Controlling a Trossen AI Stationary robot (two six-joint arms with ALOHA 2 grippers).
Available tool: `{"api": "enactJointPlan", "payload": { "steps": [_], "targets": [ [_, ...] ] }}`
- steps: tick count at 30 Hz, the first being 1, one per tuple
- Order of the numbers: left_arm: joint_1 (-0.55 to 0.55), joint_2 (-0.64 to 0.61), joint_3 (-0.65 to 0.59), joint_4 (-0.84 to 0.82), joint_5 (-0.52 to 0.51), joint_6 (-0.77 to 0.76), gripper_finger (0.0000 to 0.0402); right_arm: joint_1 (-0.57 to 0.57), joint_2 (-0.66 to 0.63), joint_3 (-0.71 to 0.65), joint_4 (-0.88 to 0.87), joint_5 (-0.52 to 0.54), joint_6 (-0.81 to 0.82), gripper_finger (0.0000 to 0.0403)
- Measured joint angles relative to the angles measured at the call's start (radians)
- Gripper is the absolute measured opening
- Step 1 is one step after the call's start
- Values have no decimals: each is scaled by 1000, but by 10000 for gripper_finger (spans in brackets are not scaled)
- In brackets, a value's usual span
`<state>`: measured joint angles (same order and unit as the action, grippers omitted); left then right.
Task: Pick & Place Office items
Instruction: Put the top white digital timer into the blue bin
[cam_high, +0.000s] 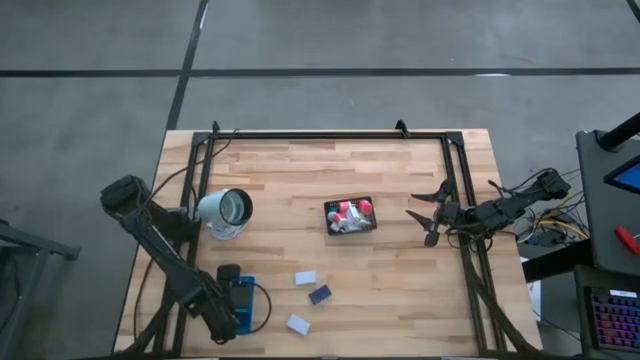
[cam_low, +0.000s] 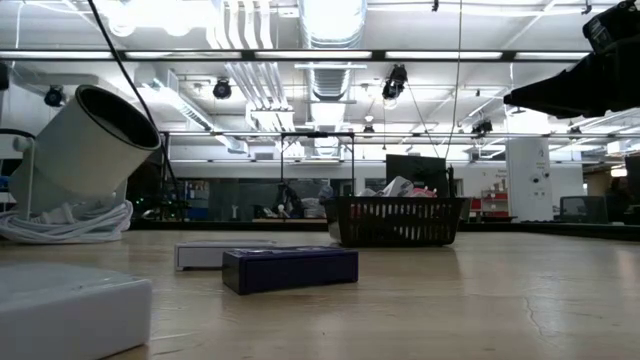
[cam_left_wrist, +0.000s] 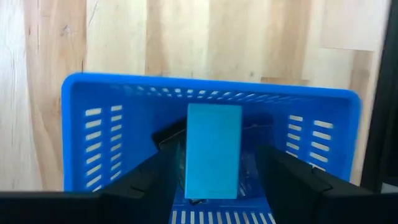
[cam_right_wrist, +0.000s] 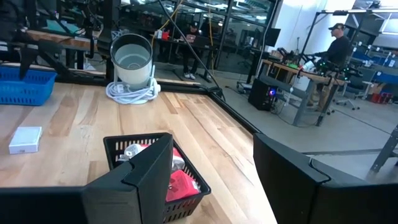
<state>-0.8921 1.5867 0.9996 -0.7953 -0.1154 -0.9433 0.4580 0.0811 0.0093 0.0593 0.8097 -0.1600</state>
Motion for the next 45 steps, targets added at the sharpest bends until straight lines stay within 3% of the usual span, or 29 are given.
{"api": "enactJointPlan", "payload": {
  "steps": [8,17,24,31,45],
  "targets": [
    [36,-4,64,-7,-52,103,216,0,0,0,0,0,2,217],
    [187,-4,74,8,-72,159,214,0,0,0,0,0,2,217],
    [294,-4,74,135,-236,218,214,0,0,0,0,0,0,217],
    [353,16,74,348,-210,401,214,0,0,0,0,0,2,217],
    [424,175,74,354,-134,432,213,0,0,0,0,0,2,217]
  ]
}}
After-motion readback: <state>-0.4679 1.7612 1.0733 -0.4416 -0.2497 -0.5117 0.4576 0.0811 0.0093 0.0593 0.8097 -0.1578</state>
